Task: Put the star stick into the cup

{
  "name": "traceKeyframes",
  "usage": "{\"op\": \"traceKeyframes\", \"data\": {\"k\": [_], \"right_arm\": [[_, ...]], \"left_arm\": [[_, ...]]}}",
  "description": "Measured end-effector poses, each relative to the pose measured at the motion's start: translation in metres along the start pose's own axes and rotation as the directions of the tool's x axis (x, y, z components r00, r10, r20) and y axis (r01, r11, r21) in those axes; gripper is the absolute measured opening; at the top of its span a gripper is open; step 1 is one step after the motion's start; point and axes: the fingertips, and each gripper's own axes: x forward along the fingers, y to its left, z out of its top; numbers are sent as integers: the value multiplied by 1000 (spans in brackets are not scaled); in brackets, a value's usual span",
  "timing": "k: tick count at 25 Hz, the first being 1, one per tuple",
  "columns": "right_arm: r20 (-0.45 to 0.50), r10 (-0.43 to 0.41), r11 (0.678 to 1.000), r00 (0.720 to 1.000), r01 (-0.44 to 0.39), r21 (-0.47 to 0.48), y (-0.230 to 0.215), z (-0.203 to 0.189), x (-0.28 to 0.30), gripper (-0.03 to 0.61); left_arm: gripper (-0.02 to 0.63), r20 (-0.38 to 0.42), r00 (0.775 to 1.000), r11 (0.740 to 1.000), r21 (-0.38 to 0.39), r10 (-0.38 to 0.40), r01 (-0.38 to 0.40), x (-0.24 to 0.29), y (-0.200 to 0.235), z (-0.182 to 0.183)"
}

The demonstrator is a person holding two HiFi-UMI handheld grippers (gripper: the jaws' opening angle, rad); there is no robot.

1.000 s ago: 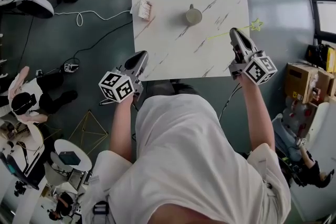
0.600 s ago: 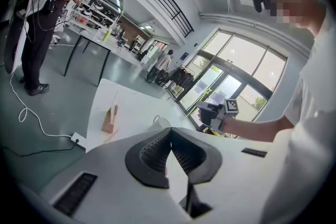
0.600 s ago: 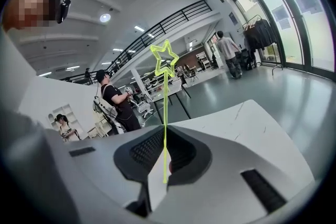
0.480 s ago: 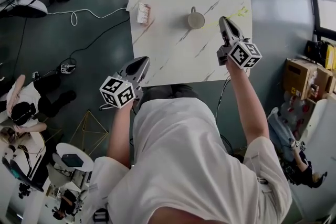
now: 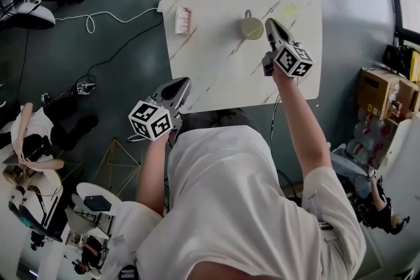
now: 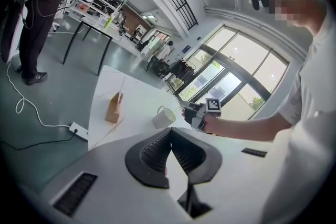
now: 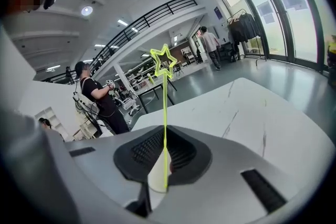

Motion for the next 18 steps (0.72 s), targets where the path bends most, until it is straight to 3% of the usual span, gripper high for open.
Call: {"op": "traceKeyframes", "data": {"k": [9,12,18], "right_arm": [[-49,-48,999,998,48,-9,-10,-30,16,34],[-74,-51,999,996,50,-19,-10,-36,16,101],[-89,-77,997,993,74,-38,-9,-33,9,126]], "left_arm": [[14,-11,1000,1000,-21,14,-15,-7,27,-1],[14,-12,1000,1000,-25,10,-11,-7,30,-2],[14,-13,1000,1000,-23,-13,13,-3,27,0]]}}
